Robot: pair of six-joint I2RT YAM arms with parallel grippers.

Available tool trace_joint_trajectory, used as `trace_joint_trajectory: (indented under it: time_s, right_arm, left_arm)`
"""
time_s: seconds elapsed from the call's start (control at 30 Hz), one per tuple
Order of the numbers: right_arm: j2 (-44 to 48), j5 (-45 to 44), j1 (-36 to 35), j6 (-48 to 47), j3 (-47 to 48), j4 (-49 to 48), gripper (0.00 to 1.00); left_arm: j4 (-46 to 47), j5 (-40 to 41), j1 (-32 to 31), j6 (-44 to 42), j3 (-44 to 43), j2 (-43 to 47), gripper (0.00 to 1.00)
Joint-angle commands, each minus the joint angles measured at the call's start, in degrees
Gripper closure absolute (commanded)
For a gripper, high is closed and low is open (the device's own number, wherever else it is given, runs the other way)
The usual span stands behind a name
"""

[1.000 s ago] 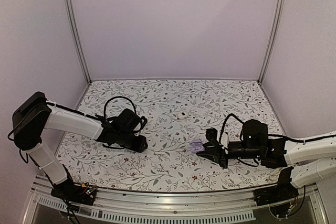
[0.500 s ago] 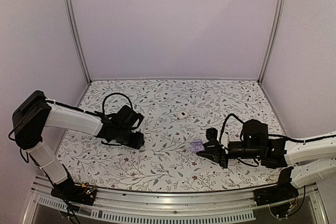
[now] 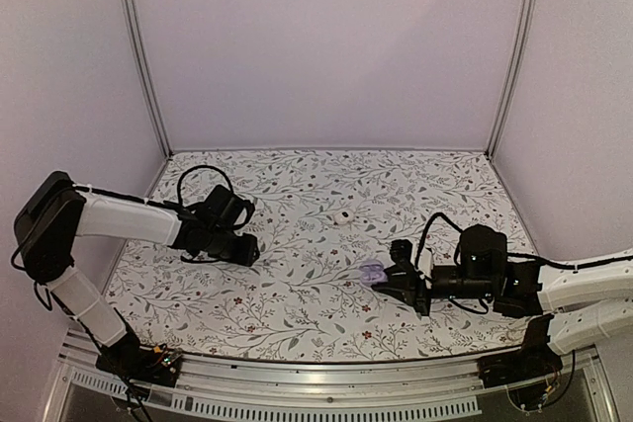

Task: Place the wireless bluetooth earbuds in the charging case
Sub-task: Adjust the right earbud at the center of the board.

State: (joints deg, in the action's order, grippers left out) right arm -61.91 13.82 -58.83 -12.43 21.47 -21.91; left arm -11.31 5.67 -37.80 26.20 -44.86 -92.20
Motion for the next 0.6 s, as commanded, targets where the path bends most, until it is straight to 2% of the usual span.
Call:
trace_joint_trajectory:
  time_s: [0.0, 0.13, 0.4, 0.57]
  right_arm:
    - [0.90, -0.81, -0.15, 0.74, -0.56, -1.03, 1.00]
    - [1.00, -1.01, -0.15, 0.78, -0.56, -0.94, 1.00]
    - [0.93, -1.38, -0.15, 0.88, -0.55, -0.94, 1.00]
    - [1.06, -1.61, -0.19, 0.91, -0.62, -0.94, 1.00]
  left_arm:
    - [2.28, -3.41, 0.46, -1.99, 1.87, 2.59, 0.58]
    - [4.36, -10.15, -0.13, -0.53, 3.09, 3.51, 0.65]
    - [2.72, -10.81, -3.33, -1.16, 1.77, 0.45, 0.79]
    - [3.99, -10.03, -3.37, -1.15, 0.28, -2.64, 0.81]
